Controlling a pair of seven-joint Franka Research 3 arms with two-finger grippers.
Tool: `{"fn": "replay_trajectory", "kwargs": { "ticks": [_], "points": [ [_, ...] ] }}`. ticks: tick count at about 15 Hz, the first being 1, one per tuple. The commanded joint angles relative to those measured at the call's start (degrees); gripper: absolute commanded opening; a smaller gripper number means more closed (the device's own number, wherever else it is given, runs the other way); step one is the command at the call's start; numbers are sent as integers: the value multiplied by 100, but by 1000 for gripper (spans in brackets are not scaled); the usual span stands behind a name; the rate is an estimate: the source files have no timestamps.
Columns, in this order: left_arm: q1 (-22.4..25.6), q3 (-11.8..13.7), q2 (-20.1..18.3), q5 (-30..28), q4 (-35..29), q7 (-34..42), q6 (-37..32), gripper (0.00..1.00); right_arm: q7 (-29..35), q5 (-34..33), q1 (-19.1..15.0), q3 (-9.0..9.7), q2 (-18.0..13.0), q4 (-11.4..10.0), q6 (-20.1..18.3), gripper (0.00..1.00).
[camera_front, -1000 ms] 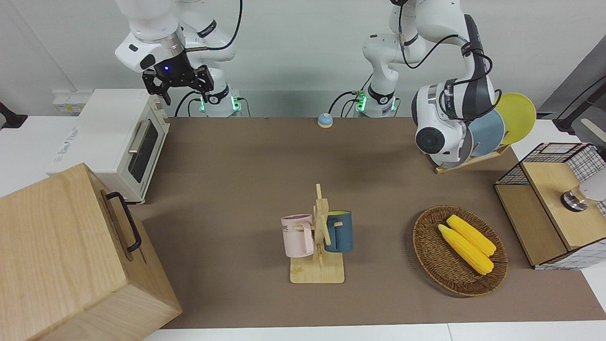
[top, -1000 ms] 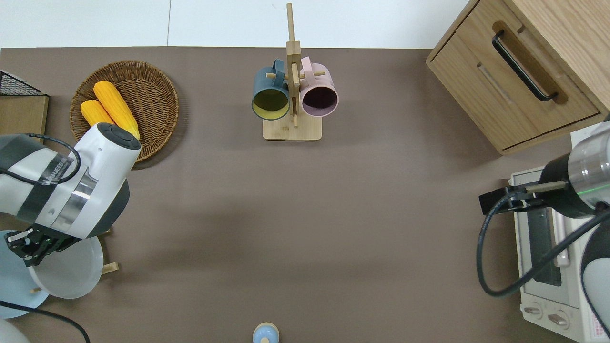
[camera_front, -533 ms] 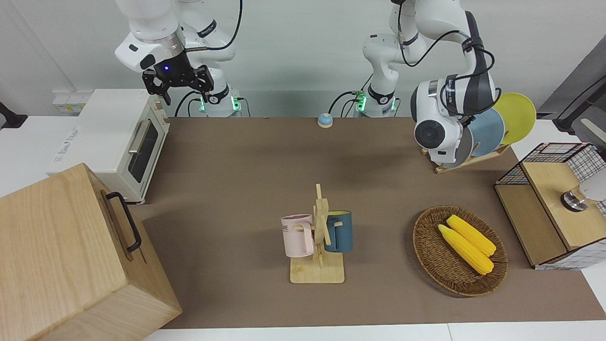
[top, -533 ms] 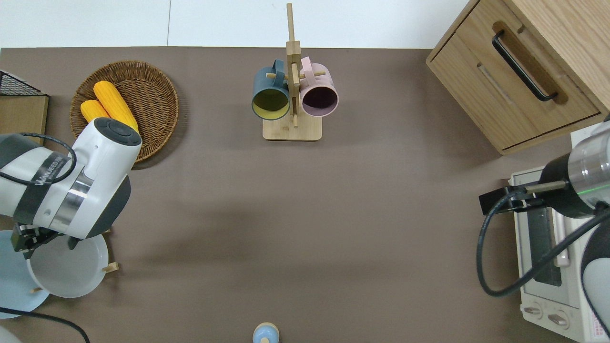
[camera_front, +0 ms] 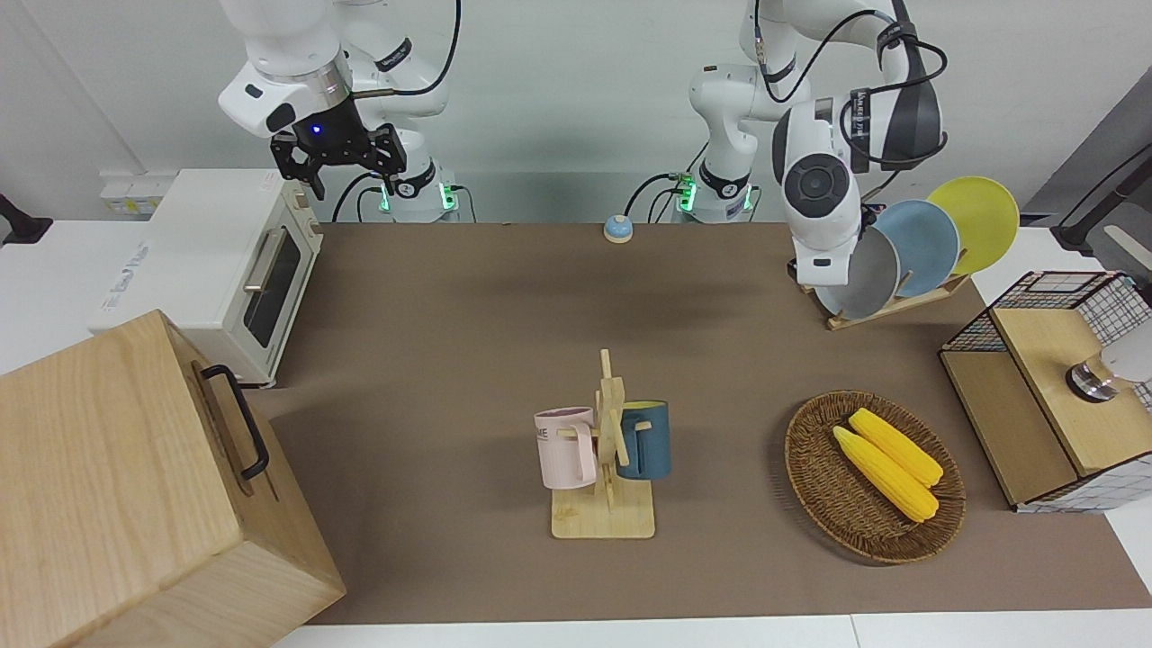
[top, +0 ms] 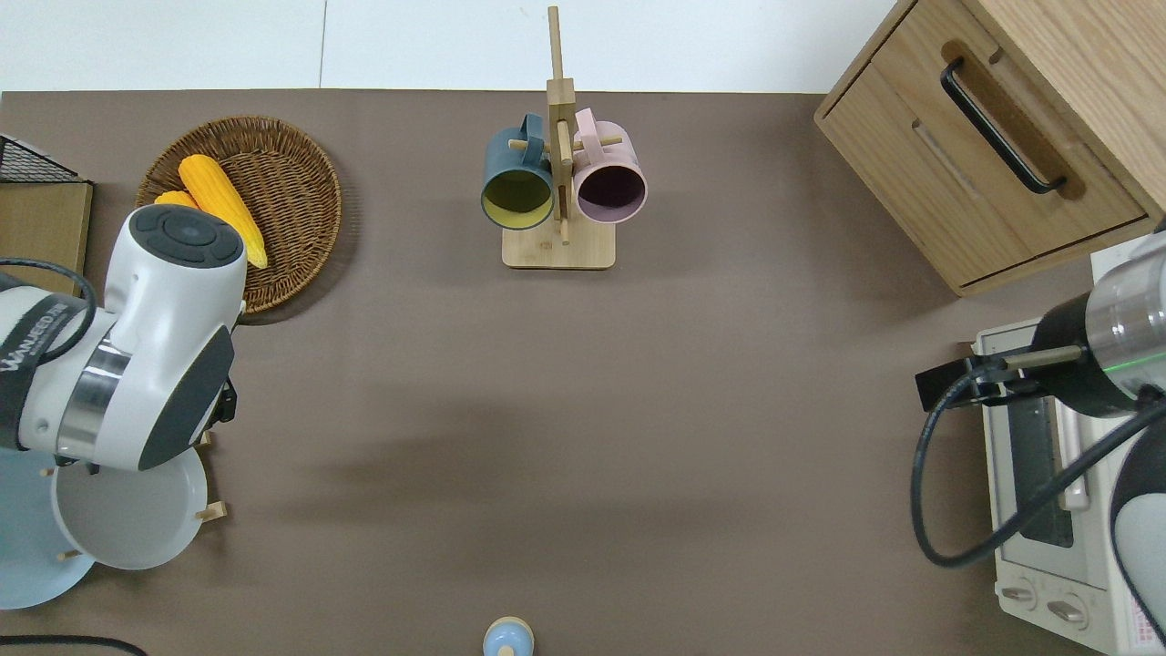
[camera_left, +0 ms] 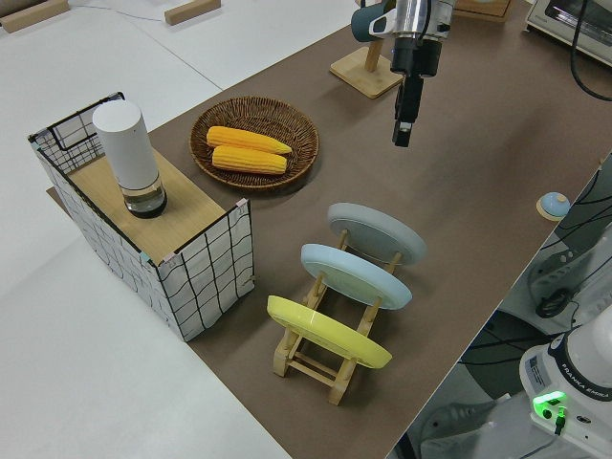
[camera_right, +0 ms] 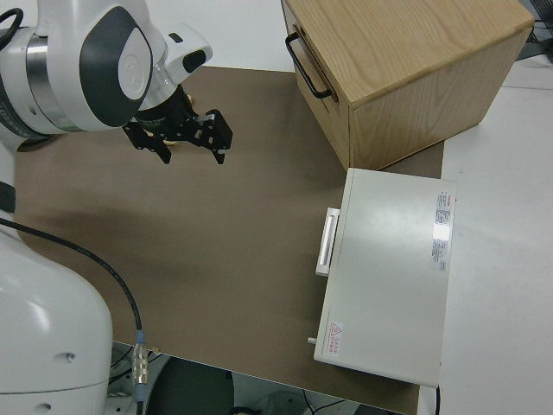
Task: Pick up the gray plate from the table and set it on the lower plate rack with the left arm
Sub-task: 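Lower the gray plate upright into the lower slot of the rack, then open the left gripper and withdraw it from the plate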
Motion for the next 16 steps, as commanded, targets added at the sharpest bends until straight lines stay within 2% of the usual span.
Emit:
{"fn": "replay_trajectory", "kwargs": {
  "ticks": [1,4,6,9,10,13,15,16],
  "points": [
    [-35,-129,-26,-66,63,-261,68,989,-19,20,-76,38,-27,35,-87,990],
    [-18,-129,-113,-355,449,388,138,991,-19,20,-76,38,-27,35,-87,990],
    [35,-42,-271,-1074,774,1370,217,991,-19,20,-76,38,-27,35,-87,990],
    [114,-15,-412,-1515,995,2296,252,991,-19,20,-85,38,-27,35,-87,990],
    [227,-6,-482,-1865,1047,2689,270,991,-19,20,-76,38,-27,35,-87,990],
    [255,222,-659,-2263,1135,3938,270,998,-19,20,-85,38,-27,35,-87,990],
    [246,503,-755,-2491,1162,4318,270,1000,-19,20,-85,38,-27,35,-87,990],
    [203,747,-834,-2510,1171,4450,270,1000,-19,20,-76,38,-27,35,-87,987]
  ]
}}
